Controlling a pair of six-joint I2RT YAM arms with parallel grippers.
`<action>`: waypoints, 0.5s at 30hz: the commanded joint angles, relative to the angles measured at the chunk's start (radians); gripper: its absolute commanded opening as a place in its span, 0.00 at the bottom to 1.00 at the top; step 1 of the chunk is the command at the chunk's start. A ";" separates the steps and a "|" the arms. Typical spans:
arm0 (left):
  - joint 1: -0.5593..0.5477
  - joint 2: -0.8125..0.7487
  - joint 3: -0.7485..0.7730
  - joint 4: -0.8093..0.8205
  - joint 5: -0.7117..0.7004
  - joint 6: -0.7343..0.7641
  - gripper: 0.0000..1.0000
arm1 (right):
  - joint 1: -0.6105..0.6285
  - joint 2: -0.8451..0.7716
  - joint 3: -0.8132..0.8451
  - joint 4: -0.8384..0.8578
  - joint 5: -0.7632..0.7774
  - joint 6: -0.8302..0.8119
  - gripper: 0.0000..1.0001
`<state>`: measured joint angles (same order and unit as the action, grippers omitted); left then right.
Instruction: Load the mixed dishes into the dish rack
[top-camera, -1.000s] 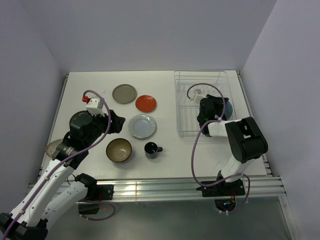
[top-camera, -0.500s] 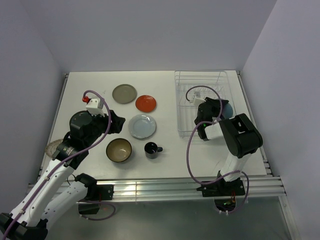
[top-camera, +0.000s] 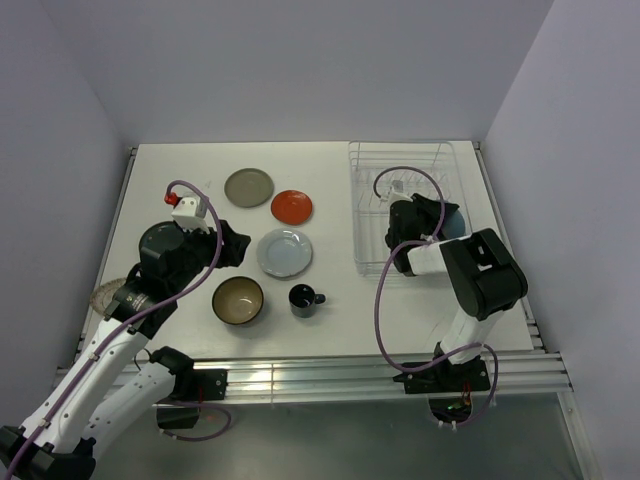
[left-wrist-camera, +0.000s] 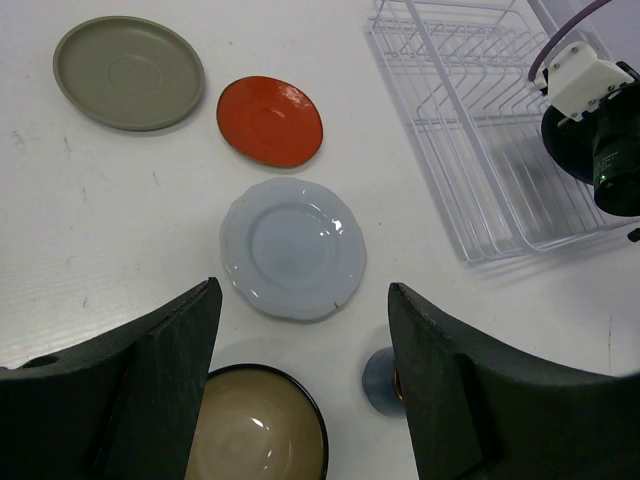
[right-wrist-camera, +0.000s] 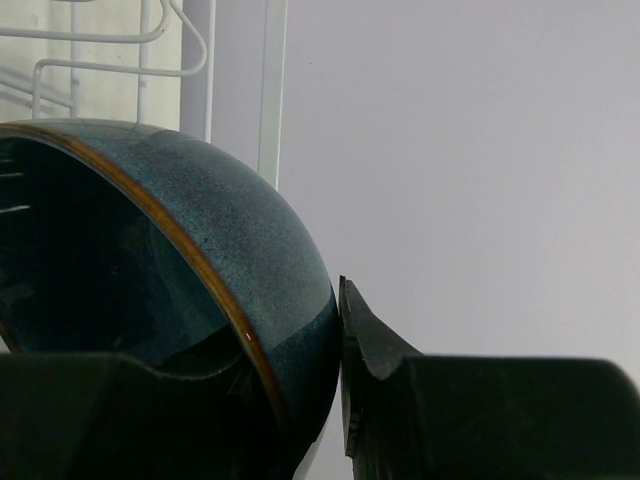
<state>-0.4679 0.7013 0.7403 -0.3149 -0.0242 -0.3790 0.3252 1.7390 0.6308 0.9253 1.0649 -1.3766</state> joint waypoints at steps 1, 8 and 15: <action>0.005 -0.020 0.001 0.027 0.001 0.018 0.74 | 0.032 -0.022 0.036 -0.196 -0.033 0.174 0.16; 0.005 -0.023 0.001 0.025 0.000 0.017 0.74 | 0.046 -0.021 0.053 -0.281 -0.031 0.243 0.24; 0.005 -0.023 0.001 0.027 0.000 0.019 0.74 | 0.060 -0.003 0.052 -0.312 -0.022 0.272 0.26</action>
<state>-0.4679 0.6941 0.7403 -0.3149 -0.0242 -0.3786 0.3473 1.7164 0.6888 0.7132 1.1259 -1.2163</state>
